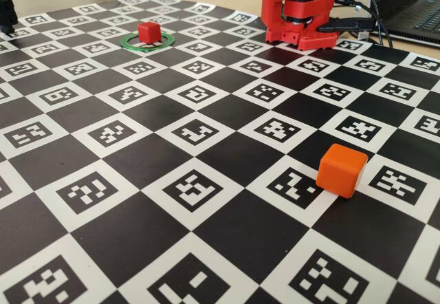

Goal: Grab the red cube then put it in the green circle then put the blue cube on top and finally the orange cube on top

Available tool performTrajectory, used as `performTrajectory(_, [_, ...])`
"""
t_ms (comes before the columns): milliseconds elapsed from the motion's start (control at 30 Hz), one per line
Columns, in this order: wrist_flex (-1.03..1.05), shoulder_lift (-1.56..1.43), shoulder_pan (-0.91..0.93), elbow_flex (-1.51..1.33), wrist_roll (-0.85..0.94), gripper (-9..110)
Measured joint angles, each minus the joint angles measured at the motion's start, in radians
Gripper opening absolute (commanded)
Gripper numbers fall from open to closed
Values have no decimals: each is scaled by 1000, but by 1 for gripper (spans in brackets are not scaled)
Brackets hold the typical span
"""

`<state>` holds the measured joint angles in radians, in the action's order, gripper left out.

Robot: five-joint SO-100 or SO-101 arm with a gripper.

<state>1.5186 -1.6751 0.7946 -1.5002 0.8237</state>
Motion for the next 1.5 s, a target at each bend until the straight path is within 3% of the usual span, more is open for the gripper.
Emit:
performTrajectory(900, [-387, 75, 97, -339, 127, 11])
performTrajectory(1500, [-462, 94, 97, -403, 127, 11])
